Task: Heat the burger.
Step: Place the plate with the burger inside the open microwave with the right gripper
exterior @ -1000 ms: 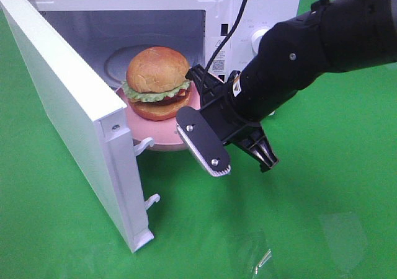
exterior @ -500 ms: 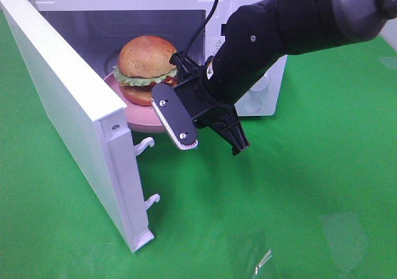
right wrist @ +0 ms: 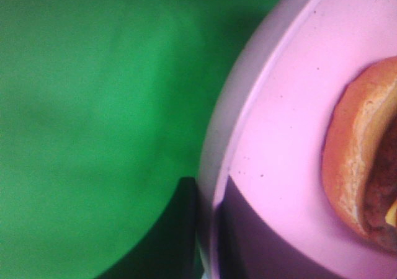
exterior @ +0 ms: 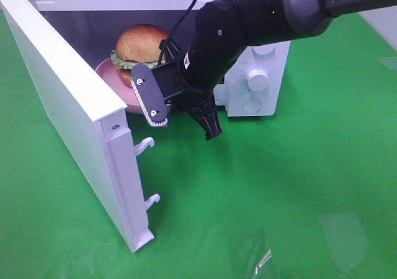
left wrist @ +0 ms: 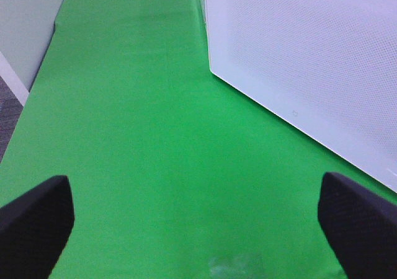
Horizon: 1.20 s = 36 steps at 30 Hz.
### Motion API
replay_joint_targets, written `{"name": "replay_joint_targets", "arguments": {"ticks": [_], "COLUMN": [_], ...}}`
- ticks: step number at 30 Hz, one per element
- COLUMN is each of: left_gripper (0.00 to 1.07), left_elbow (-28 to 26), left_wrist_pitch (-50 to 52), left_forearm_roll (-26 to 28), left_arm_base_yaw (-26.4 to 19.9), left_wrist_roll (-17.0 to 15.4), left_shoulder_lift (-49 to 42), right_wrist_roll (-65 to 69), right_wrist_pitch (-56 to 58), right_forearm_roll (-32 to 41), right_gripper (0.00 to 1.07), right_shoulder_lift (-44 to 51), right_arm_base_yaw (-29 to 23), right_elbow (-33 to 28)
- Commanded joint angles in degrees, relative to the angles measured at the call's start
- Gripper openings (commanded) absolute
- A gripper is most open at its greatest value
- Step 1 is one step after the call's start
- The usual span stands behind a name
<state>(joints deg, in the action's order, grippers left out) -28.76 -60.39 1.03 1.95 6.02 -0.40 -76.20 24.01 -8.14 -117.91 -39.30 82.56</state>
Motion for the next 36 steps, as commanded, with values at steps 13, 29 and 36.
{"name": "replay_joint_targets", "arguments": {"ticks": [13, 29, 36], "left_gripper": [1.0, 1.0, 1.0], "left_elbow": [0.23, 0.23, 0.23], "left_wrist_pitch": [0.86, 0.86, 0.86], "left_forearm_roll": [0.23, 0.23, 0.17], "left_arm_base_yaw": [0.17, 0.17, 0.17], "left_wrist_roll": [0.11, 0.11, 0.11], "left_shoulder_lift": [-1.26, -1.26, -1.26], "right_wrist_roll": [10.08, 13.01, 13.01], "right_wrist_pitch": [2.01, 4.47, 4.47], "right_forearm_roll": [-4.93, -7.45, -7.56], "right_gripper": [0.0, 0.01, 0.03], "right_shoulder_lift": [-7.56, -13.12, -15.13], "right_arm_base_yaw": [-0.69, -0.69, -0.63], "right_elbow": [14.15, 21.94, 24.12]}}
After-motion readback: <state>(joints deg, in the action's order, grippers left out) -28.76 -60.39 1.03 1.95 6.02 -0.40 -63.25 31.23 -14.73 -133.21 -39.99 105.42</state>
